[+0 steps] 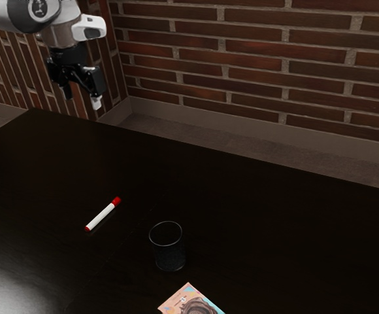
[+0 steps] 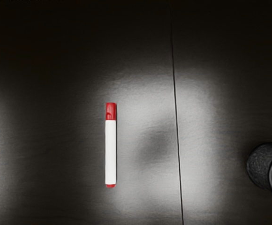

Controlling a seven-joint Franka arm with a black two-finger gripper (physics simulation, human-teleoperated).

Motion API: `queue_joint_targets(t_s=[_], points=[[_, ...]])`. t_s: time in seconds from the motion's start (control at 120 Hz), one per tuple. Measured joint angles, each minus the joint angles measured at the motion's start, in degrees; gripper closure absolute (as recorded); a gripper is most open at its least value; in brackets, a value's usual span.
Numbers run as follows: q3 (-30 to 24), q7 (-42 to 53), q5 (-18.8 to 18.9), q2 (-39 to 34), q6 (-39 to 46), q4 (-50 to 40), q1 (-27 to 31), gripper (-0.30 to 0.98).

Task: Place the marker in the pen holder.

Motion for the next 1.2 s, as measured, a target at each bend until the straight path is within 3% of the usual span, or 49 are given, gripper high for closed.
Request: queue_joint_targets(t_s=[0.1, 0.192, 0.258, 0.333, 0.533, 0.667, 0.767, 0.992, 1.2], points=[[0.2, 0.4, 0.0, 0.4, 1.5, -1.8, -0.3, 0.0], [4.3, 0.9, -0.9, 2.6, 6.5, -12.2, -4.2, 0.02], [9.7, 1.4, -1.6, 6.8, 11.1, -17.3, -7.8, 0.17], [12.3, 2.0, -2.0, 10.0, 16.0, -20.2, -3.6, 0.34], [13.9, 4.0, -3.4, 17.2, 27.0, -22.3, -1.5, 0.53], [12.9, 4.5, -10.4, 21.8, 30.6, -19.1, -1.5, 0.57], [11.7, 3.9, -13.4, 25.1, 32.0, -16.3, -1.6, 0.59], [11.2, 2.9, -15.0, 30.7, 34.3, -14.0, -1.6, 0.59], [11.2, 2.3, -15.2, 31.6, 35.7, -13.9, -1.5, 0.58]])
